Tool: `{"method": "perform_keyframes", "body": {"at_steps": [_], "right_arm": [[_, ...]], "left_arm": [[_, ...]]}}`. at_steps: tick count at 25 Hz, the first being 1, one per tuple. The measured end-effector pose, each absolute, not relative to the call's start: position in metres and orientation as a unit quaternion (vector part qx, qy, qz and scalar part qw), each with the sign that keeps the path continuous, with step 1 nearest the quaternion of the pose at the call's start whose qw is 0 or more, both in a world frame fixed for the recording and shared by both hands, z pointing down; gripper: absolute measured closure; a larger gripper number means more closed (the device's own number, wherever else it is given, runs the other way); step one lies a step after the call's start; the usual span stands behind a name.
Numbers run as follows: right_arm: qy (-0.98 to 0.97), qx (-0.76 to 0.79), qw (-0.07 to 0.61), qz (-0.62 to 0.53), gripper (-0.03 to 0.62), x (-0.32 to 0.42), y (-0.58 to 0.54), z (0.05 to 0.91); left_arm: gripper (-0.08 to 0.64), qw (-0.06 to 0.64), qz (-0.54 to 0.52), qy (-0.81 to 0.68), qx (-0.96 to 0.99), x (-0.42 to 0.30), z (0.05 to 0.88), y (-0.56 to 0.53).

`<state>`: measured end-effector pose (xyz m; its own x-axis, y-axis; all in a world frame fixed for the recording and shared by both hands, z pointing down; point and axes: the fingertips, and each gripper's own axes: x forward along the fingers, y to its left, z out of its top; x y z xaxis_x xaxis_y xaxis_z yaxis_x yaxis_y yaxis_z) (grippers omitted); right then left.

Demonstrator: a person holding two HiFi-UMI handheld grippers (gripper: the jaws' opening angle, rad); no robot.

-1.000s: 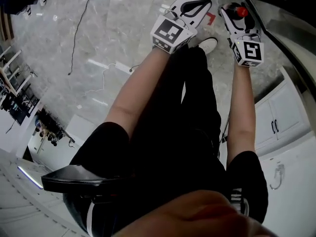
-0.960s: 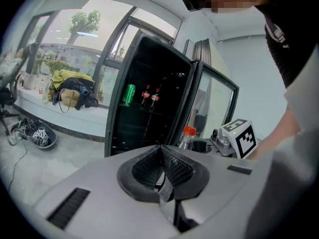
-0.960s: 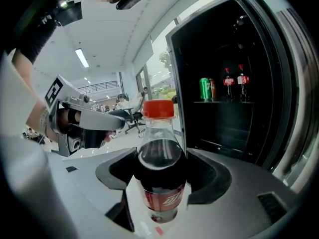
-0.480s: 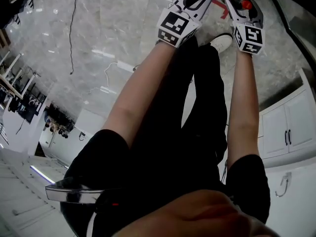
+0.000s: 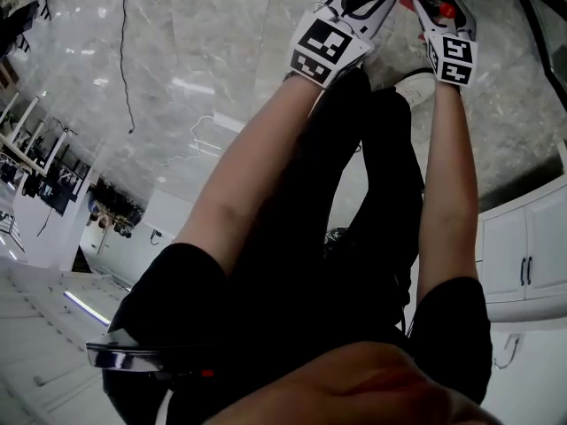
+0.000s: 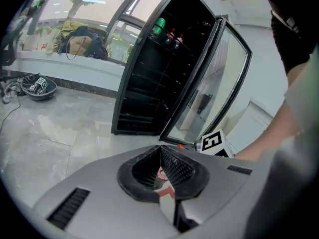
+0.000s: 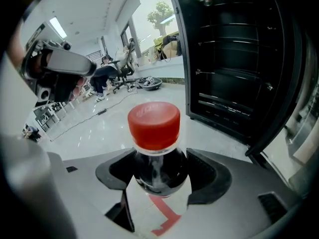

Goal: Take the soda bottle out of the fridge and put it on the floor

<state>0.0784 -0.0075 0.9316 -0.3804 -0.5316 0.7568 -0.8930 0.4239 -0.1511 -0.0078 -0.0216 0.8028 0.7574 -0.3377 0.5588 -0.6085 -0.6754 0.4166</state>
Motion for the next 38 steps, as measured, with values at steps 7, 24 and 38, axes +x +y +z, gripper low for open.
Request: {"method": "perform_keyframes", "body": {"at_steps": [7,24,38], "right_arm": [[-0.778,0.427,0.368,0.278,0.279,0.065,-0.003,0.988],[-0.799,0.388,0.356,0.289,0.278,0.047,0.010,0.968],[-0.852,0.419,0.198,0.242,0.294,0.068,0.005,0.652]], "left_arm": [[0.555,0.311,0.230,-0.259,0.885,-0.019,0.828,-0.017],[0.555,0.301,0.229,-0.261,0.888,-0.014,0.801,-0.018],[0.555,0.266,0.188,-0.262,0.908,0.007,0.581,-0.005]]}}
